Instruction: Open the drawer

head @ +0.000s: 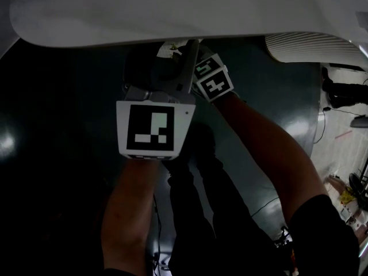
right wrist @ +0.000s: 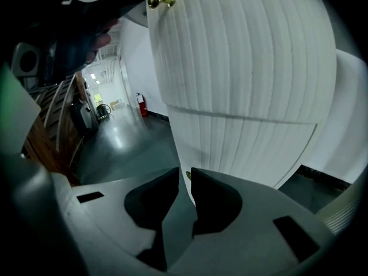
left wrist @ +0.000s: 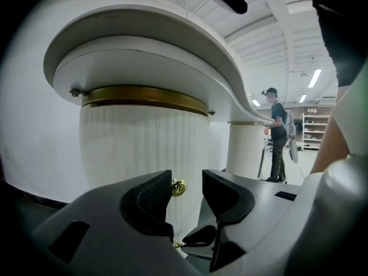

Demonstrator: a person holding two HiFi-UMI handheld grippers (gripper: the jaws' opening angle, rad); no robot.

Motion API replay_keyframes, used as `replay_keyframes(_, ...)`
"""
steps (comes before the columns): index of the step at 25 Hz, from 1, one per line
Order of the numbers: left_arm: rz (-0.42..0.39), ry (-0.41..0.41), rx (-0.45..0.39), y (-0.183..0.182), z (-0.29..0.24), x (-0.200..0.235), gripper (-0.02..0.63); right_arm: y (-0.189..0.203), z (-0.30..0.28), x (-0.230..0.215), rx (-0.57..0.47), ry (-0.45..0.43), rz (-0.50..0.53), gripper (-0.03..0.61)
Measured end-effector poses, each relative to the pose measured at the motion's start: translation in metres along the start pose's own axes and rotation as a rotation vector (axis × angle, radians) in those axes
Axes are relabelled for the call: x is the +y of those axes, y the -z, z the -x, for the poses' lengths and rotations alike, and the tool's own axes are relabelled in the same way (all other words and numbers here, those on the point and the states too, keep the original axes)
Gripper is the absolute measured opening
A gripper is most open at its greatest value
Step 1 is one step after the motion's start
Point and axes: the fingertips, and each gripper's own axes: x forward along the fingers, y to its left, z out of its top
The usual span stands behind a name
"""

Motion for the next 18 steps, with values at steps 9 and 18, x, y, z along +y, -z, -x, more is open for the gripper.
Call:
replay_keyframes(9, 0.047, 0.165, -0.018, 0.002, -0.001, 0.003, 0.114, 0.003, -0.016, -0.007, -0.016, -0.009, -0.047, 0.075)
replay_keyframes(18, -0.053, 0.348, 0.0, 0.003, -0.002, 0.01, 0.115, 0.002, -0.026, -0.01, -0.007, -0.04, -0.103, 0.089)
